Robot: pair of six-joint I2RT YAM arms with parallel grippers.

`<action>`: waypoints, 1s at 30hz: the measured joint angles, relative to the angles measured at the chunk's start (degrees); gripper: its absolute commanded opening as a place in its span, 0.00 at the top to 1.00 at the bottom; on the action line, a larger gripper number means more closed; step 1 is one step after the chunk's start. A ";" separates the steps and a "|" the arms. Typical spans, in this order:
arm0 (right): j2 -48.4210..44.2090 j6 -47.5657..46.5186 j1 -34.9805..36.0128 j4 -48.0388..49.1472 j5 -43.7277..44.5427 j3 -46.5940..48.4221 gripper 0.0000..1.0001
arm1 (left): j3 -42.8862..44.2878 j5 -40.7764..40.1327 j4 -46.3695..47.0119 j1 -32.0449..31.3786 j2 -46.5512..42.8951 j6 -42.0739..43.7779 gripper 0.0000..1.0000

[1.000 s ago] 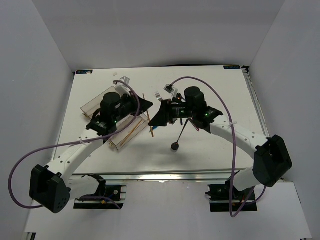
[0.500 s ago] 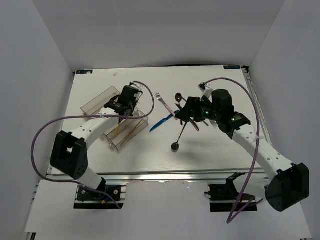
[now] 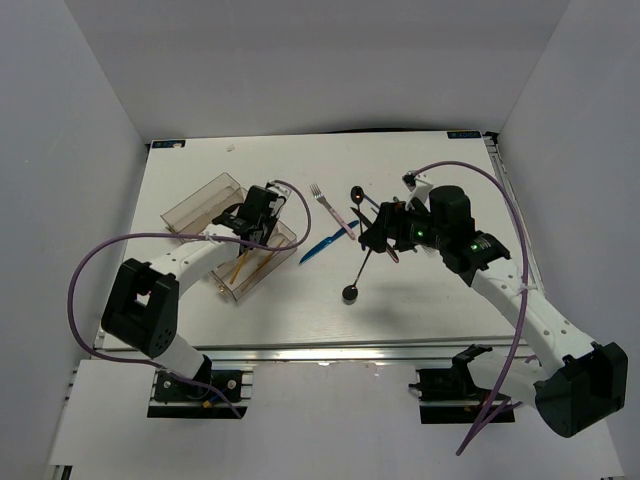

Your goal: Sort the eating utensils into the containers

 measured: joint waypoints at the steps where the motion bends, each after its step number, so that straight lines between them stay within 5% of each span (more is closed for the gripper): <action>1: -0.02 -0.17 -0.02 -0.02 0.22 -0.02 0.11 | -0.20 0.37 0.15 0.00 0.00 -0.02 0.71; 9: -0.02 -1.51 -0.94 -1.38 2.12 -0.04 0.11 | -0.87 2.27 0.52 -0.11 -1.16 -0.48 0.42; 10: 0.07 -1.77 -1.18 -1.42 2.62 -0.04 0.11 | -0.87 2.40 0.37 -0.11 -1.55 -0.59 0.31; 11: 0.22 -2.03 -1.42 -1.53 3.26 -0.04 0.11 | -0.87 2.71 0.13 -0.11 -2.10 -0.70 0.02; 15: 4.66 -3.32 -2.21 -5.25 8.07 1.81 0.11 | -0.87 3.37 -1.03 -0.11 -6.60 -2.54 0.02; 21: 20.48 -8.24 -2.49 -10.64 16.52 9.81 0.54 | -1.25 -2.10 -2.47 -0.11 -21.88 -13.51 0.02; 24: 28.44 -11.08 -2.58 -12.66 20.65 15.30 0.60 | -1.92 -5.16 -4.44 -0.09 -28.00 -19.39 0.02; 30: 43.19 -15.82 -4.24 -17.59 26.45 27.41 0.56 | -9.97 -5.95 -6.56 -0.07 -36.15 -23.45 0.02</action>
